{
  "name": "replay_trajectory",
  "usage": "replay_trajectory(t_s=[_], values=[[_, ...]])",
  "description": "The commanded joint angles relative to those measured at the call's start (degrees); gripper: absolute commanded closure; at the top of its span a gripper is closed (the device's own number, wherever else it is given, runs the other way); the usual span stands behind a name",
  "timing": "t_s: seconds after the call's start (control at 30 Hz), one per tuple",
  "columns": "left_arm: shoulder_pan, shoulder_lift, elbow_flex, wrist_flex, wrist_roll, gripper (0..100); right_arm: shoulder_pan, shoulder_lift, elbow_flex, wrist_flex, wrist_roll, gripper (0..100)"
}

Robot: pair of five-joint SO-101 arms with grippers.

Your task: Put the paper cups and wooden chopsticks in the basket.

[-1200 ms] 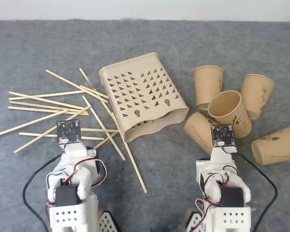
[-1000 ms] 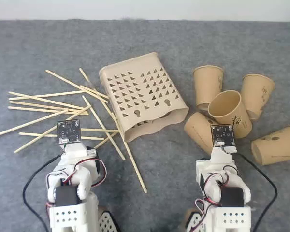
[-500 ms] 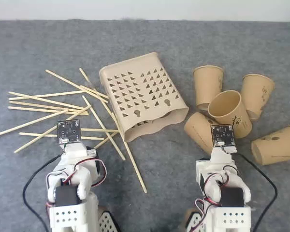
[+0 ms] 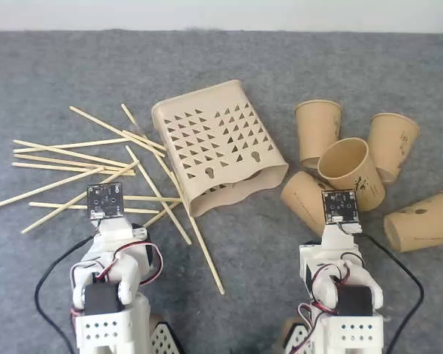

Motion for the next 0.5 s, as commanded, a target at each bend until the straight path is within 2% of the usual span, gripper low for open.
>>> replay_trajectory(t_s=[0.0,0.3,0.47], values=[[-0.62,-0.18,-0.31,0.44,0.62,99,0.57,-0.48,0.97,0.22,0.70,99.1],[-0.62,-0.18,-0.31,0.44,0.62,99,0.57,-0.48,0.97,0.22,0.70,99.1],[3.96,-0.26,-0.31,0.44,0.44,99,-1.63,-0.48,0.97,-0.04,0.79,99.1]])
